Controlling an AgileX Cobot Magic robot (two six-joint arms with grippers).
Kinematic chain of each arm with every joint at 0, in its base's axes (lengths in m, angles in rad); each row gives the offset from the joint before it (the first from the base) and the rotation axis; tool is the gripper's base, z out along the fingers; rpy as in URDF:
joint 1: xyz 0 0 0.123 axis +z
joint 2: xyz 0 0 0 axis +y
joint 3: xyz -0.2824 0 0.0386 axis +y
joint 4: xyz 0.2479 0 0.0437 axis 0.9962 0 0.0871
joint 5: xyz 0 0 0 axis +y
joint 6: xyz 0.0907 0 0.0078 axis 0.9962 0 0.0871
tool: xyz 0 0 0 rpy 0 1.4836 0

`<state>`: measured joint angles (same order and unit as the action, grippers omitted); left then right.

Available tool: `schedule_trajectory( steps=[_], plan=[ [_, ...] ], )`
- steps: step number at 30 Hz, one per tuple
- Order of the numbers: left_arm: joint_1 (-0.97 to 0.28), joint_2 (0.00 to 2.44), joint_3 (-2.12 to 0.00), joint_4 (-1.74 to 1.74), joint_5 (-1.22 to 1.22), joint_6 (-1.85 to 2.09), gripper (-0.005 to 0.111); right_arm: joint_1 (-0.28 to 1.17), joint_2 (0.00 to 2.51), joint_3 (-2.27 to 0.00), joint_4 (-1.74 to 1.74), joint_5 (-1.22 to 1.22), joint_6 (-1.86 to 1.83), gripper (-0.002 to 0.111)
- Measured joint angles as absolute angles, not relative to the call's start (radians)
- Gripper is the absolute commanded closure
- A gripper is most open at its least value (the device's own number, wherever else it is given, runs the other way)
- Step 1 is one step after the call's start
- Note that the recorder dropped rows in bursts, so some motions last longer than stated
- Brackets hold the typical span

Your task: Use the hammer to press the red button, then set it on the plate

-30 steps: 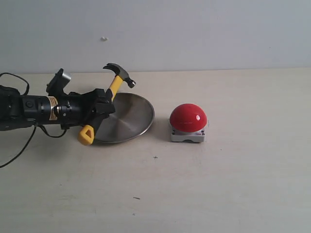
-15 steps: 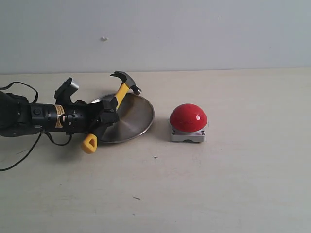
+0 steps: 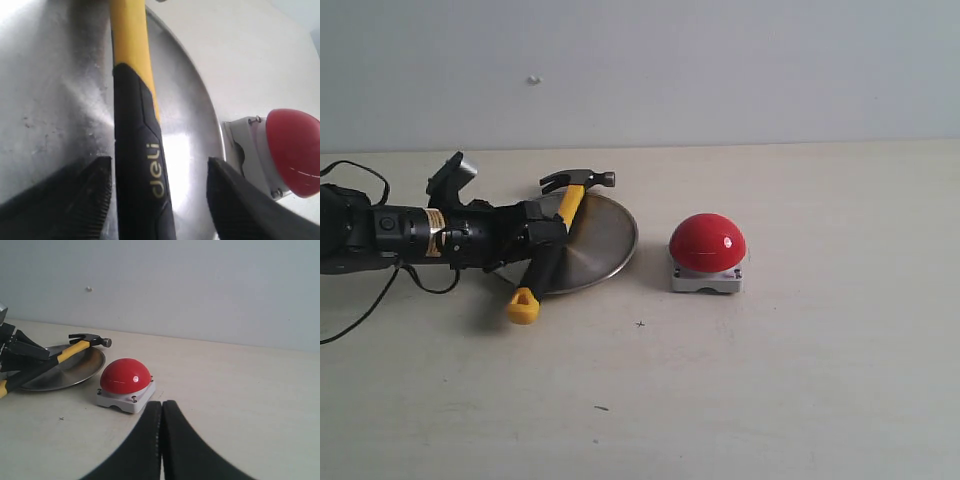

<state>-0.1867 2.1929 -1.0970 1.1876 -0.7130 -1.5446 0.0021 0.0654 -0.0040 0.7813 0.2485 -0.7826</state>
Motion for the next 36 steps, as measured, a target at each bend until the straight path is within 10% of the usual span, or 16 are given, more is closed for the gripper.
schedule_trajectory(
  steps=[8, 12, 25, 36],
  plan=[
    [-0.107, 2.09, -1.097, 1.32, -0.709, -1.615, 0.053, 0.002, 0.065, -0.004, 0.781, 0.249, -0.783, 0.108],
    [-0.039, 1.96, -1.07, 1.416, -0.711, -1.664, 0.107, 0.002, 0.065, -0.004, 0.781, 0.249, -0.783, 0.108],
    [-0.012, 1.139, -0.375, 0.555, -0.622, -0.744, 0.107, 0.002, 0.065, -0.004, 0.781, 0.249, -0.783, 0.108],
    [-0.012, 0.515, -0.208, 0.451, -0.445, -0.576, 0.107, 0.002, 0.065, -0.004, 0.781, 0.249, -0.783, 0.108]
  ],
)
